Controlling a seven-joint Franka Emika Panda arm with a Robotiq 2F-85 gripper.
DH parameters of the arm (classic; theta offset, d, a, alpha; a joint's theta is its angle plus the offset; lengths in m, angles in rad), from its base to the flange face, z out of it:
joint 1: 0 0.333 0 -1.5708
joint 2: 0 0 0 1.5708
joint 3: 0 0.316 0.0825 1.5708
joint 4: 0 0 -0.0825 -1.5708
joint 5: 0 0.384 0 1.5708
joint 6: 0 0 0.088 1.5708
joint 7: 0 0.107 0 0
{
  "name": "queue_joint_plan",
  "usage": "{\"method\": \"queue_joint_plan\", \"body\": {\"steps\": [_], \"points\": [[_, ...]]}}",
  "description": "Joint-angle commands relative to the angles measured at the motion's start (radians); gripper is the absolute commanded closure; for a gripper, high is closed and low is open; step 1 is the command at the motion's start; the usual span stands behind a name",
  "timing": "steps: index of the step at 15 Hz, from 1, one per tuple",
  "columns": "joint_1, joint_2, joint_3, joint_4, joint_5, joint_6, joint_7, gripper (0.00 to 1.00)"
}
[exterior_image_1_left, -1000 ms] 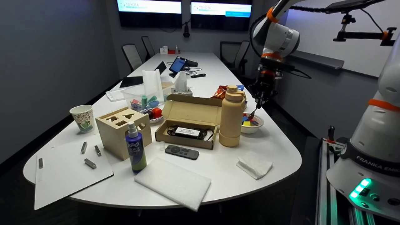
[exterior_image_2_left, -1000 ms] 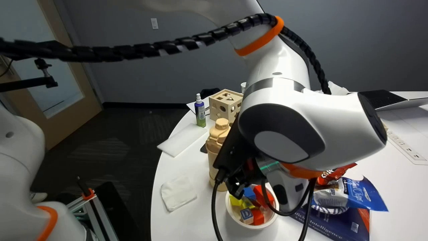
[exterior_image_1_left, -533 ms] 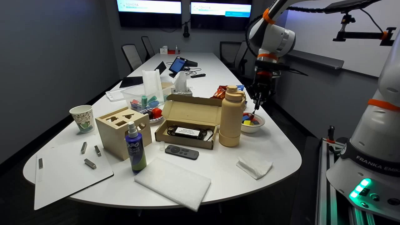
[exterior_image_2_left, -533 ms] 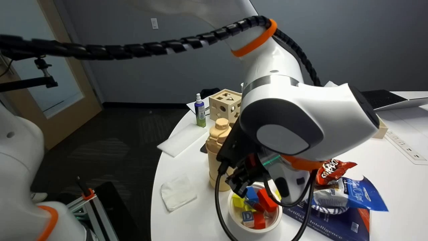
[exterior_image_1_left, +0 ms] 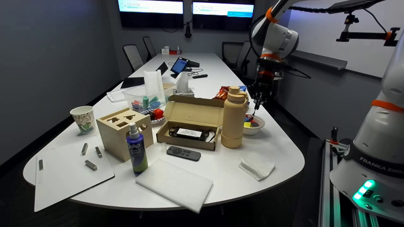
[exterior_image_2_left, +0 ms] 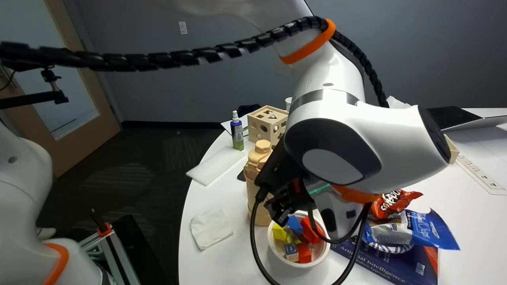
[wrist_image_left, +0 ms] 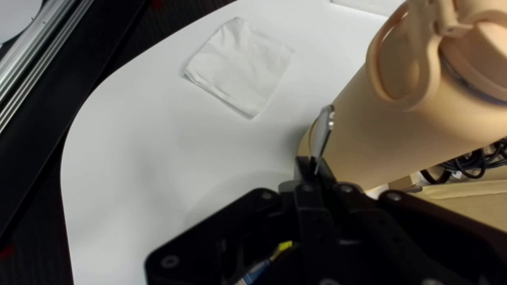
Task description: Stir the white bowl with the metal spoon
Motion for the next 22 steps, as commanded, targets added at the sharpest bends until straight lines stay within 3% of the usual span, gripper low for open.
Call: {"method": "queue_joint_plan", "body": {"steps": [1,4,11,16,19,22], "points": [[-0.016,0.032,-0.015,0.039,0.006,-0.124,-0.001,0.99],[-0.016,0.048,-0.025,0.04,-0.033,-0.136,0.051,0.99],[0.021,0.018,-0.016,0.002,-0.125,0.091,0.188,0.99],[0.01,0.014,-0.003,-0.007,0.004,0.144,0.113,0.99],[-0.011,0.024,-0.007,-0.001,0.132,0.061,0.044,0.99],[-0.026,0.042,-0.019,0.001,0.182,-0.029,0.013,0.99]]}}
